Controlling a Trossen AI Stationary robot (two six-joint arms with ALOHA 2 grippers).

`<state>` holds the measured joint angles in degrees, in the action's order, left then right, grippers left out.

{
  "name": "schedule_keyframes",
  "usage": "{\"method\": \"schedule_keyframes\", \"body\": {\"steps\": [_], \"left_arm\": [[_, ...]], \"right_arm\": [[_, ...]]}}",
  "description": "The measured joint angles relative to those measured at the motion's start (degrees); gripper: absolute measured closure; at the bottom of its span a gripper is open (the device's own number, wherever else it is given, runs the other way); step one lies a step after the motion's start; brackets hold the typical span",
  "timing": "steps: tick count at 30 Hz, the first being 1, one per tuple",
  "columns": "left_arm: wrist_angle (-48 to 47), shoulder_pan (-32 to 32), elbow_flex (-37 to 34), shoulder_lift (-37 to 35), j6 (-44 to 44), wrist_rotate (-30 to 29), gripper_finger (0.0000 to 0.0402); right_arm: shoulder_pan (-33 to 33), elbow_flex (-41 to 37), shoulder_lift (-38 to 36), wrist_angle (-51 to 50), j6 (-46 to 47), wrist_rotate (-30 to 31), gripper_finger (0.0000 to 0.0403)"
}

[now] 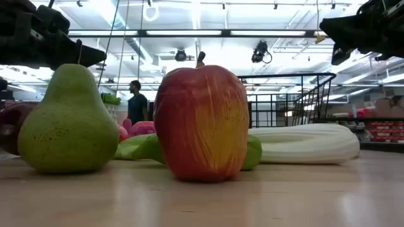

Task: Build produce basket

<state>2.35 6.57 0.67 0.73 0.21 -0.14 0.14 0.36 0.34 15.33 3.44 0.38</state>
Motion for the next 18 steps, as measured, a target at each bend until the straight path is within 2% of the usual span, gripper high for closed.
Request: {"method": "schedule_keyframes", "body": {"steps": [18], "left_arm": [[0.0,0.0,0.0,0.0,0.0,0.0,0.0349]], "right_arm": [[0.0,0.0,0.0,0.0,0.0,0.0,0.0364]]}}
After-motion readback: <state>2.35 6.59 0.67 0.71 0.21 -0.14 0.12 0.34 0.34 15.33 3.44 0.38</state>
